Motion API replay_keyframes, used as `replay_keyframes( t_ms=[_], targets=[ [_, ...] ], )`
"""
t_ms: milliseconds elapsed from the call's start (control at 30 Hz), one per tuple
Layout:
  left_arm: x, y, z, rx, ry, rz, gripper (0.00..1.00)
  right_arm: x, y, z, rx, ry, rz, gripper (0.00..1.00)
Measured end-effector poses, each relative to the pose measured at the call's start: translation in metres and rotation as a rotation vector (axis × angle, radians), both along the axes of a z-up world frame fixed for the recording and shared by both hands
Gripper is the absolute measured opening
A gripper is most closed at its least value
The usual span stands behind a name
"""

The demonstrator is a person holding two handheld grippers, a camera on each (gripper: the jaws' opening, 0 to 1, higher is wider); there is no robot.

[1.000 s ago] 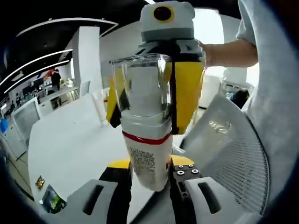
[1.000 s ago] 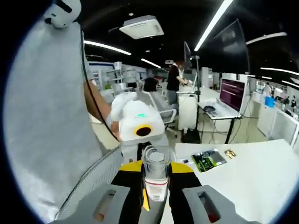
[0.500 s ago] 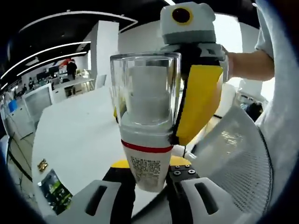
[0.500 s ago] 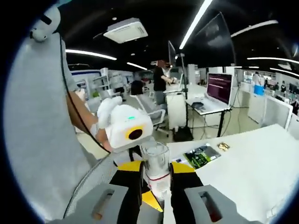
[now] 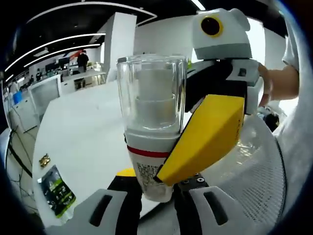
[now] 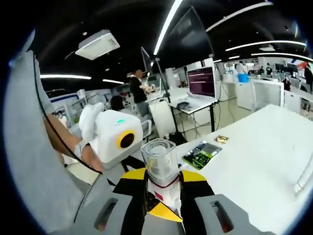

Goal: Arrange the skincare products in the storage area until every visible bottle or jar stands upright without overlapping.

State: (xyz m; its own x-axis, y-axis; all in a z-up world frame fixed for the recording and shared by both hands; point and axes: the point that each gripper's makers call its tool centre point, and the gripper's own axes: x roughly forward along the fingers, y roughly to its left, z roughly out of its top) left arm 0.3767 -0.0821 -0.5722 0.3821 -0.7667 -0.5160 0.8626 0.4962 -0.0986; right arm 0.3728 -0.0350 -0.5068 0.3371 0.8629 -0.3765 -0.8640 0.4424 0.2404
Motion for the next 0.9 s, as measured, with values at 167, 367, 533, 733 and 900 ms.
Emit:
replay_keyframes(
  t_ms=[167, 367, 533, 733, 900],
  targets=[
    [-0.002, 0.000, -0.008, 0.032, 0.025, -0.007, 0.22, 0.001, -0.002, -0.009, -0.032, 0.025, -0.021, 0.17],
    [-0.001, -0.003, -0.007, 0.021, -0.003, -0.038, 0.23, 0.004, -0.009, -0.004, -0.042, -0.012, -0.032, 0.16],
    [0.007, 0.000, -0.005, 0.050, -0.070, -0.021, 0.28, 0.025, -0.023, 0.013, -0.001, -0.043, -0.088, 0.16],
    [0.005, -0.002, -0.013, 0.123, -0.128, -0.067, 0.34, 0.066, -0.056, 0.019, -0.037, -0.113, -0.207, 0.16],
    [-0.006, -0.003, -0.025, 0.196, -0.135, -0.142, 0.29, 0.097, -0.086, 0.018, -0.043, -0.108, -0.295, 0.17]
  ],
)
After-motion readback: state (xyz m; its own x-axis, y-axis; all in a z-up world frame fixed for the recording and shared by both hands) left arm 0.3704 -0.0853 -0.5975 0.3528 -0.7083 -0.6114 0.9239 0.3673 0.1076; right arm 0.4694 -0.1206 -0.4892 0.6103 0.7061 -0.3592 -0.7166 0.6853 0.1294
